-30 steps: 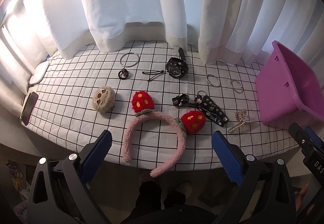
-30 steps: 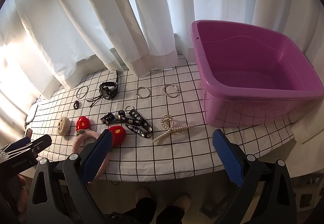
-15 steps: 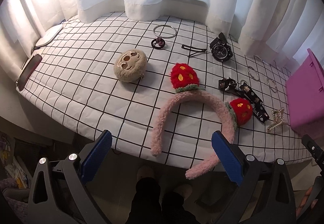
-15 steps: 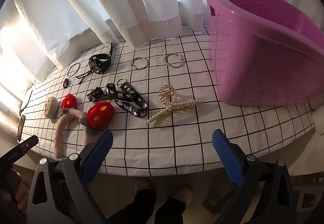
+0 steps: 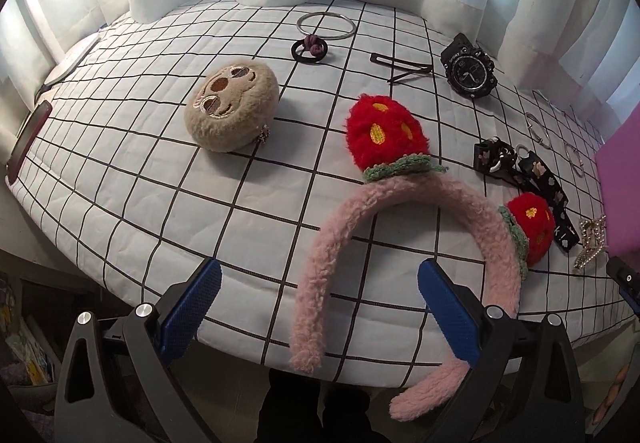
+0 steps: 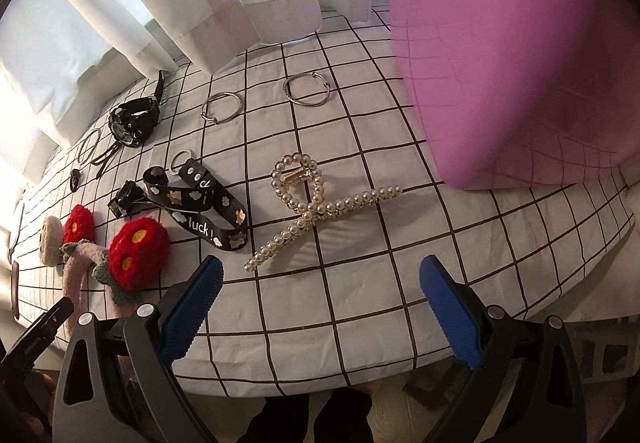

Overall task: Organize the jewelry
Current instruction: 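Move the left tool to the pink headband while the right tool approaches the pearl claw clip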

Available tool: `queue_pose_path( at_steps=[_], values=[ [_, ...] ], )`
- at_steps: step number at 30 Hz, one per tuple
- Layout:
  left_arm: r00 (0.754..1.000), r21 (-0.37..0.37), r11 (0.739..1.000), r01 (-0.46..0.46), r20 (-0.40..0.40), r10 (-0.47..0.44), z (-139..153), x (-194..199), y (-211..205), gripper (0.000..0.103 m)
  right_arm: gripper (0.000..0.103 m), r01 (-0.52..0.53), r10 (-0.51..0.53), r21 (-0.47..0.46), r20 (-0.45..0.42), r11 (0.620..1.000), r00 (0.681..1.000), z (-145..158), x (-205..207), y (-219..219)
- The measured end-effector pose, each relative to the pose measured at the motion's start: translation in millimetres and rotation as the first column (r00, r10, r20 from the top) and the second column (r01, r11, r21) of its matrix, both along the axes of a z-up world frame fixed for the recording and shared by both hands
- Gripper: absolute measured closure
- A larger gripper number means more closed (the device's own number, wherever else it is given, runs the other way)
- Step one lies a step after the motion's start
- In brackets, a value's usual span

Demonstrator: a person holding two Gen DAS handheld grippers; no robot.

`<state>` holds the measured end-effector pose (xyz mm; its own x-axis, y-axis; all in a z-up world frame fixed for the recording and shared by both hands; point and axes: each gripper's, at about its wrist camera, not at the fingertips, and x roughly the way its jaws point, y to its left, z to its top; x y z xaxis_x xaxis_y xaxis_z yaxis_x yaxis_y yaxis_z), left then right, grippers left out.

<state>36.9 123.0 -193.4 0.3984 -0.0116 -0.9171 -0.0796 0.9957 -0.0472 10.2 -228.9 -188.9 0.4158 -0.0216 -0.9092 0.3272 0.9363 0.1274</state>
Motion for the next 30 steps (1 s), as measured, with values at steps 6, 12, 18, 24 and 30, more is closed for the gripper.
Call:
queue_pose_path(
  at_steps=[6,12,18,24,30],
  values=[
    [0.999,0.016,0.999,0.041,0.0,-0.041,-7.7,7.6,-5.6,0.006,0.009,0.095,-0.095,-0.004,-0.077,0.995,0.993,-25.6,13.6,-8.7],
    [0.998,0.025,0.998,0.061,-0.011,-0.061,-18.1,14.7,-5.8,0.006,0.009,0.157,-0.155,0.011,-0.077,0.988,0.985,-31.9,24.3,-9.5],
    [0.997,0.027,0.996,0.08,-0.017,-0.08,-24.2,19.7,-5.2,0.006,0.009,0.244,-0.239,0.044,-0.093,0.969,0.966,-35.6,29.3,-14.2],
    [0.997,0.039,0.996,0.076,-0.012,-0.076,-28.5,22.3,-3.4,0.006,0.009,0.284,-0.284,-0.02,-0.092,0.959,0.954,-43.1,38.8,-13.3],
    [0.995,0.053,0.994,0.093,0.012,-0.094,-31.6,28.3,-7.7,0.005,0.009,0.275,-0.282,-0.108,-0.053,0.955,0.958,-48.2,47.5,-2.8]
  ],
)
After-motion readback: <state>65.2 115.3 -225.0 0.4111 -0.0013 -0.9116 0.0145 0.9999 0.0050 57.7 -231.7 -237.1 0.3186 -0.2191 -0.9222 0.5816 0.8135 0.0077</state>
